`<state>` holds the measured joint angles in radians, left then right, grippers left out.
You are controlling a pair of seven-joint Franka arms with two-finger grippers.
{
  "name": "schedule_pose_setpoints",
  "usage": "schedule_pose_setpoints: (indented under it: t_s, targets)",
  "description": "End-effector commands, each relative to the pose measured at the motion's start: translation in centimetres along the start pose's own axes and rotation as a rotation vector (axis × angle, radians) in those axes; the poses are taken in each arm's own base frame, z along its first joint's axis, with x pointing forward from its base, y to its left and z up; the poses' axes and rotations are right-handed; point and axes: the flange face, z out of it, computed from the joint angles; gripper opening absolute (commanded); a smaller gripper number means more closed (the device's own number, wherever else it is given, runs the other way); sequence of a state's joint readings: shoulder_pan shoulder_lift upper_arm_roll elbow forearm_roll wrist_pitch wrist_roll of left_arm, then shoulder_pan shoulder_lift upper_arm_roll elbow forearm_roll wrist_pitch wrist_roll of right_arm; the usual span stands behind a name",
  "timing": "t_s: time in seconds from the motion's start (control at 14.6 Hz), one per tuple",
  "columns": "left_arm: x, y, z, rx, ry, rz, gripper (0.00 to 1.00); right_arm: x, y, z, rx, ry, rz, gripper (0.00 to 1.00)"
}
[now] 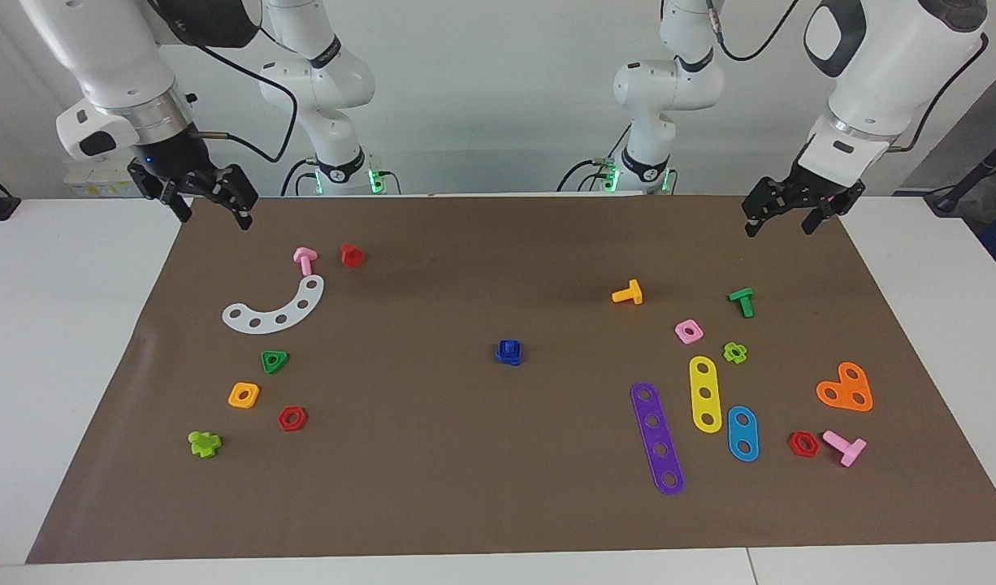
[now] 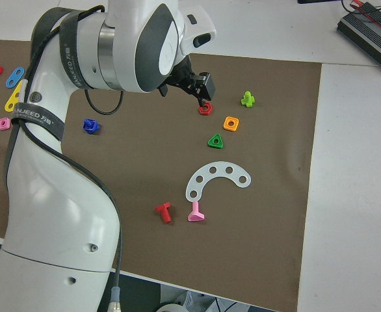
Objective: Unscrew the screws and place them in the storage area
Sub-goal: 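Move the left gripper over the blue nut on the bolt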
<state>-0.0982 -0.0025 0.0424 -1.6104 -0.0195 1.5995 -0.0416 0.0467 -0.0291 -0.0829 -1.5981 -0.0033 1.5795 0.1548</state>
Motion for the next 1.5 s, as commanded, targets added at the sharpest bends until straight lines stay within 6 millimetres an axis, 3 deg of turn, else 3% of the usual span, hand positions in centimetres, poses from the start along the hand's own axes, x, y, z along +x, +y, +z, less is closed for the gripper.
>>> schedule_pose_setpoints:
  t_s: [0.0,0.41,0.61,0.82,0.96,1.16,1.43]
  targets:
    - [-0.7,-0.3,-0.4,-0.011,0.007,0.007,1.00,-0.6,0.2,-0.1,0.014,-0.003,-0.010,1.00]
    - [-0.8,-0.2,-0.1,-0.011,0.002,0.010,1.00,-0.6,0.2,-0.1,0.014,-0.002,-0.011,1.00]
    - [-1.0,0.8,0.5,-0.011,0.012,0.023,1.00,-0.6,0.2,-0.1,0.014,-0.003,-0.011,1.00]
    - [-1.6,4.4,2.3,-0.020,0.027,0.054,1.00,-0.6,0.2,-0.1,0.014,-0.003,-0.011,1.00]
    - [-1.5,8.3,3.8,-0.020,0.020,0.105,1.00,-0.6,0.2,-0.1,0.014,-0.003,-0.011,1.00]
    - [-0.2,13.6,6.8,-0.030,0.020,0.150,0.94,-0.6,0.2,-0.1,0.014,-0.003,-0.011,1.00]
    - [1.9,21.2,11.3,-0.116,0.075,0.146,0.96,-0.6,0.2,-0.1,0.014,-0.003,-0.011,1.00]
